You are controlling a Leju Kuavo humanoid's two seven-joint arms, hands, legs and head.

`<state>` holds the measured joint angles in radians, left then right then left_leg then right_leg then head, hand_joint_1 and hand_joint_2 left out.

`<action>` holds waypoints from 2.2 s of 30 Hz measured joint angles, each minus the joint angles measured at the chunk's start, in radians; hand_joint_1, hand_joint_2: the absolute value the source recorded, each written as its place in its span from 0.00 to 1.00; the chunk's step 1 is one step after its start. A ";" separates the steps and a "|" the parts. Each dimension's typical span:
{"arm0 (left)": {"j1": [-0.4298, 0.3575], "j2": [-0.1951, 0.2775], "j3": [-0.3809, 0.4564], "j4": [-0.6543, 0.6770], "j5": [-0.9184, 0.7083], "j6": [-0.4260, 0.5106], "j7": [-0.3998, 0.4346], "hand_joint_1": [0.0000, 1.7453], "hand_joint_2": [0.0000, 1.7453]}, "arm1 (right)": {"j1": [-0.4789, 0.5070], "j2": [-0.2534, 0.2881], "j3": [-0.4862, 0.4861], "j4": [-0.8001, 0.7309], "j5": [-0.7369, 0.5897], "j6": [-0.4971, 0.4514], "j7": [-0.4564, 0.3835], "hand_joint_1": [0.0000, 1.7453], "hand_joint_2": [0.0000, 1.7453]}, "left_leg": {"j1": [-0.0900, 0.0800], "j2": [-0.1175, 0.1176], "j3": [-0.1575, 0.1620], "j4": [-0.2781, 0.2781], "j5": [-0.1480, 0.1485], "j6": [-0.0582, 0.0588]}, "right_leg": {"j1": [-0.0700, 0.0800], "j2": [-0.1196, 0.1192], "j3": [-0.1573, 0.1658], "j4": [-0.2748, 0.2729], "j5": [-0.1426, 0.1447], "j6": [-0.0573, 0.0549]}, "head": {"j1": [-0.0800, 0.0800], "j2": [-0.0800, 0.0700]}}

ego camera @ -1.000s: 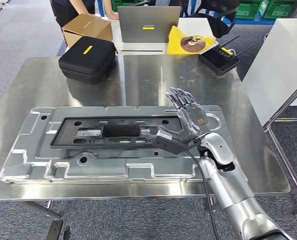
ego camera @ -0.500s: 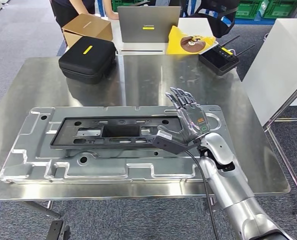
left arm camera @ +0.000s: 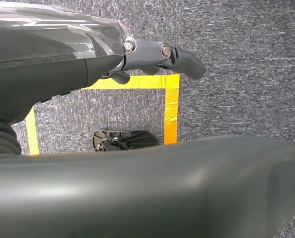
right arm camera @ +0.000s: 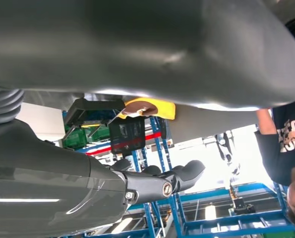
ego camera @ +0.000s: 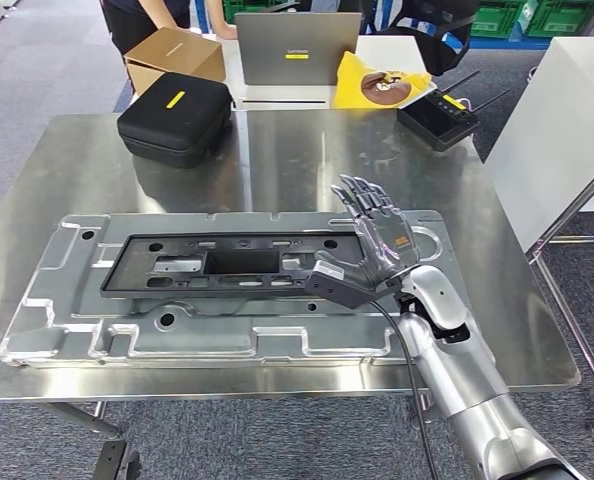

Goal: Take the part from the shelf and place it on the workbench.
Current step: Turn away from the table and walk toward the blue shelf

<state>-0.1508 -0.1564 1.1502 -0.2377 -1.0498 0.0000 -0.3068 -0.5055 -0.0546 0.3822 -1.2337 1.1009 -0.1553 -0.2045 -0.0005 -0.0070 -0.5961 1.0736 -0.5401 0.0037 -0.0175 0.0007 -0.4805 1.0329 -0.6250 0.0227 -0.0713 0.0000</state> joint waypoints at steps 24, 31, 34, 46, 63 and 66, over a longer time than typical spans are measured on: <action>0.000 0.000 0.000 0.000 0.000 0.000 0.000 0.00 0.00 | 0.000 0.000 0.000 0.000 0.000 0.000 0.000 0.00 0.00 | 0.000 0.000 0.000 0.000 0.000 0.000 | 0.000 0.000 0.000 0.000 0.000 0.000 | 0.000 0.000; 0.000 0.000 0.000 0.000 0.000 0.000 0.000 0.00 0.00 | 0.000 0.000 0.000 0.000 0.000 0.000 0.000 0.00 0.00 | 0.000 0.000 0.000 0.000 0.000 0.000 | 0.000 0.000 0.000 0.000 0.000 0.000 | 0.000 0.000; 0.000 0.000 0.000 0.000 0.000 0.000 0.000 0.00 0.00 | 0.000 0.000 0.000 0.000 0.000 0.000 0.000 0.00 0.00 | 0.000 0.000 0.000 0.000 0.000 0.000 | 0.000 0.000 0.000 0.000 0.000 0.000 | 0.000 0.000; 0.000 0.000 0.000 0.000 0.000 0.000 0.000 0.00 0.00 | 0.000 0.000 0.000 0.000 0.000 0.000 0.000 0.00 0.00 | 0.000 0.000 0.000 0.000 0.000 0.000 | 0.000 0.000 0.000 0.000 0.000 0.000 | 0.000 0.000; 0.000 0.000 0.000 0.000 0.000 0.000 0.000 0.00 0.00 | 0.000 0.000 0.000 0.000 0.000 0.000 0.000 0.00 0.00 | 0.000 0.000 0.000 0.000 0.000 0.000 | 0.000 0.000 0.000 0.000 0.000 0.000 | 0.000 0.000; 0.000 0.000 0.000 0.000 0.000 0.000 0.000 0.00 0.00 | 0.000 0.000 0.000 0.000 0.000 0.000 0.000 0.00 0.00 | 0.000 0.000 0.000 0.000 0.000 0.000 | 0.000 0.000 0.000 0.000 0.000 0.000 | 0.000 0.000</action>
<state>-0.1508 -0.1564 1.1501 -0.2378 -1.0498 0.0000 -0.3067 -0.5055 -0.0546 0.3822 -1.2337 1.1009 -0.1553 -0.2045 -0.0005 -0.0070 -0.5961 1.0735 -0.5403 0.0037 -0.0175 0.0007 -0.4806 1.0329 -0.6251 0.0227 -0.0713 0.0000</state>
